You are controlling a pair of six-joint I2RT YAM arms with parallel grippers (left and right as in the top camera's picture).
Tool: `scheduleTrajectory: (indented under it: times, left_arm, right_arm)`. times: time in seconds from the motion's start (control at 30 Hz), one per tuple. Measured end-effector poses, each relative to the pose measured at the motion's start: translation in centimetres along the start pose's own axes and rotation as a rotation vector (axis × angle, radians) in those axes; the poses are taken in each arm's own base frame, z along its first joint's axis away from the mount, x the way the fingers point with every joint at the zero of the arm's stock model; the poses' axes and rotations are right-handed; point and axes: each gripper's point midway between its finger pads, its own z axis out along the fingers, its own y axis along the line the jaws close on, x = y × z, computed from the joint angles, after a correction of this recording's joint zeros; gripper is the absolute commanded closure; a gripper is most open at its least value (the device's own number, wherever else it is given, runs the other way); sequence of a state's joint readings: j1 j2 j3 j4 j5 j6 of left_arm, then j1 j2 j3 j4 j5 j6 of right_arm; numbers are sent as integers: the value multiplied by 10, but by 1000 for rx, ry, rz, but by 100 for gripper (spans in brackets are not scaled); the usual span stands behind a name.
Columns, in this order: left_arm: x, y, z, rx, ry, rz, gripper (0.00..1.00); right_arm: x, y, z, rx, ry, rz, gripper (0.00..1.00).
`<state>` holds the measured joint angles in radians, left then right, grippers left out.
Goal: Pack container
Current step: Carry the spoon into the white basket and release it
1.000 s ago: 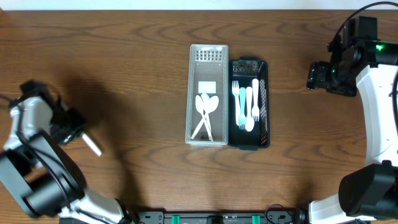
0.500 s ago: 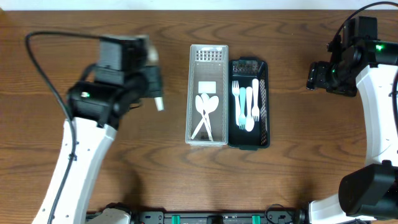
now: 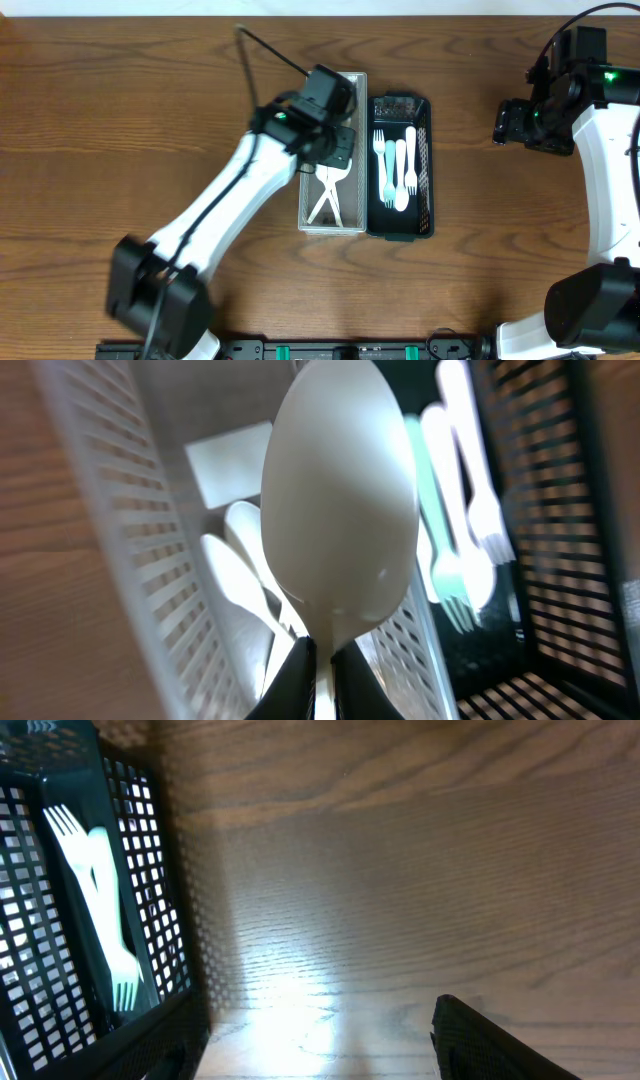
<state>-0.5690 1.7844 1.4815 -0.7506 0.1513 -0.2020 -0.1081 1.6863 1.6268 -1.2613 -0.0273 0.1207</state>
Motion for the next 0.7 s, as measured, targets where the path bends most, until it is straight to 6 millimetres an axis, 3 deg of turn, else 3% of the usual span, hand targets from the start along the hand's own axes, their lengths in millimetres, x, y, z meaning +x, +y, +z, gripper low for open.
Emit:
scheduleTrajectory:
  times: [0.13,0.23,0.3,0.37,0.47,0.57,0.63,0.7]
  left_arm:
    - [8,6,30,-24,60,0,88]
    - [12,12,40,-51,80,9,83]
    - [12,14,41,-62,81,16,67]
    - [11,16,41,-76,76,15,66]
    - [11,17,40,-82,73,24,49]
    - [7,19,31,-98,50,29,43]
    - [0,23,15,-125,9,42,31]
    - [-13,31,-15,-172,-74,40,12]
  right_arm:
    - [0,0,0,0,2,0,24]
    - [0,0,0,0,2,0,25]
    - [1,0,0,0,2,0,25]
    - [1,0,0,0,2,0,24]
    - [1,0,0,0,2,0,24]
    - [0,0,0,0,2,0,25]
    - [-1,0,0,-1,-6,0,24]
    - [-6,1,0,-3,-25,0,24]
